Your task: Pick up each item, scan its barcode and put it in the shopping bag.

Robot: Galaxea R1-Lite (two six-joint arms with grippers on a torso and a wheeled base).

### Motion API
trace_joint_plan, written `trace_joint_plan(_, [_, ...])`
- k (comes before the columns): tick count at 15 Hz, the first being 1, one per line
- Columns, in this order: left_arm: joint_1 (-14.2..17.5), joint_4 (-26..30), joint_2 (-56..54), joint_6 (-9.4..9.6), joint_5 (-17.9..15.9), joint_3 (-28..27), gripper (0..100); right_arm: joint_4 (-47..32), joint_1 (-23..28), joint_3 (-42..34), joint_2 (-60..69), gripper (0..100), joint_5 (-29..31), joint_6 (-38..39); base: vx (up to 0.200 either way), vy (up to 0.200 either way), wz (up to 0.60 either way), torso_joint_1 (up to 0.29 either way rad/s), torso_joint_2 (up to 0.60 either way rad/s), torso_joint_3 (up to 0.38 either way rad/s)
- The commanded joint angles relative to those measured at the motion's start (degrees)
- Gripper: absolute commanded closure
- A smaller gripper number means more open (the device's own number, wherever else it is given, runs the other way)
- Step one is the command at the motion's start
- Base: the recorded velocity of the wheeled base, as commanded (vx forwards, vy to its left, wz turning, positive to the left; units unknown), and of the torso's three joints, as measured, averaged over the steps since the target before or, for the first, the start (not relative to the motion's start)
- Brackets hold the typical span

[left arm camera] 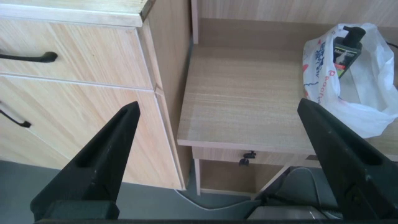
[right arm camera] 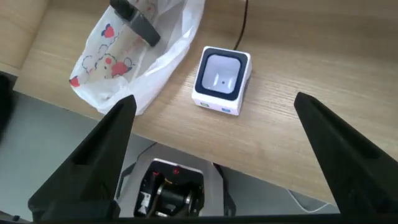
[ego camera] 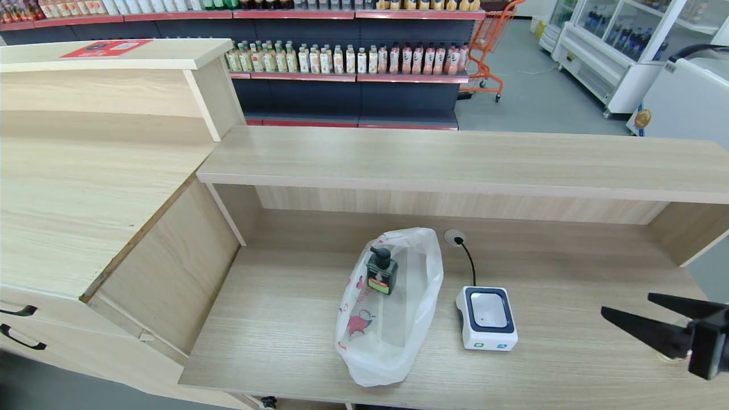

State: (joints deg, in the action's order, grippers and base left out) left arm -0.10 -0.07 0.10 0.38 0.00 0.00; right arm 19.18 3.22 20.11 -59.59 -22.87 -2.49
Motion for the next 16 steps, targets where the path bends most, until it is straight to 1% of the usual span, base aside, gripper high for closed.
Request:
trace_joint_plan(1, [0.0, 0.0, 0.0, 0.06, 0.0, 0.0, 0, -5.7, 1.6, -2.0, 13.9, 0, 1.1, 0.7, 0.000, 0.000, 0.00, 0.000, 0.00, 0.000])
trace_joint_plan(2, [0.0, 0.0, 0.0, -0.03, 0.0, 0.0, 0, -8.1, 1.8, -1.8, 16.6, 0, 1.2, 2.3, 0.000, 0.000, 0.00, 0.000, 0.00, 0.000])
trace_joint_plan(4, [0.0, 0.0, 0.0, -0.03, 0.0, 0.0, 0, -12.0, 1.8, -1.6, 20.3, 0, 1.2, 2.8, 0.000, 0.000, 0.00, 0.000, 0.00, 0.000])
trace_joint_plan(7, [0.0, 0.0, 0.0, -0.03, 0.0, 0.0, 0, -13.4, 1.9, -2.7, 23.4, 0, 1.7, 2.9, 0.000, 0.000, 0.00, 0.000, 0.00, 0.000])
trace_joint_plan(10, [0.0, 0.0, 0.0, 0.06, 0.0, 0.0, 0, -22.3, 1.9, -3.1, 32.2, 0, 2.2, 2.9, 0.000, 0.000, 0.00, 0.000, 0.00, 0.000])
trace_joint_plan(11, [0.0, 0.0, 0.0, 0.06, 0.0, 0.0, 0, -27.3, 1.9, -3.0, 37.7, 0, 2.3, 2.9, 0.000, 0.000, 0.00, 0.000, 0.00, 0.000])
trace_joint_plan(14, [0.0, 0.0, 0.0, 0.06, 0.0, 0.0, 0, -36.9, 1.9, -2.1, 48.2, 0, 3.4, 2.9, -0.200, 0.000, 0.00, 0.009, 0.00, 0.004])
trace_joint_plan(16, [0.0, 0.0, 0.0, 0.06, 0.0, 0.0, 0, -39.7, 1.9, -1.7, 51.2, 0, 3.4, 2.9, -0.200, 0.000, 0.00, -0.002, -0.01, 0.002])
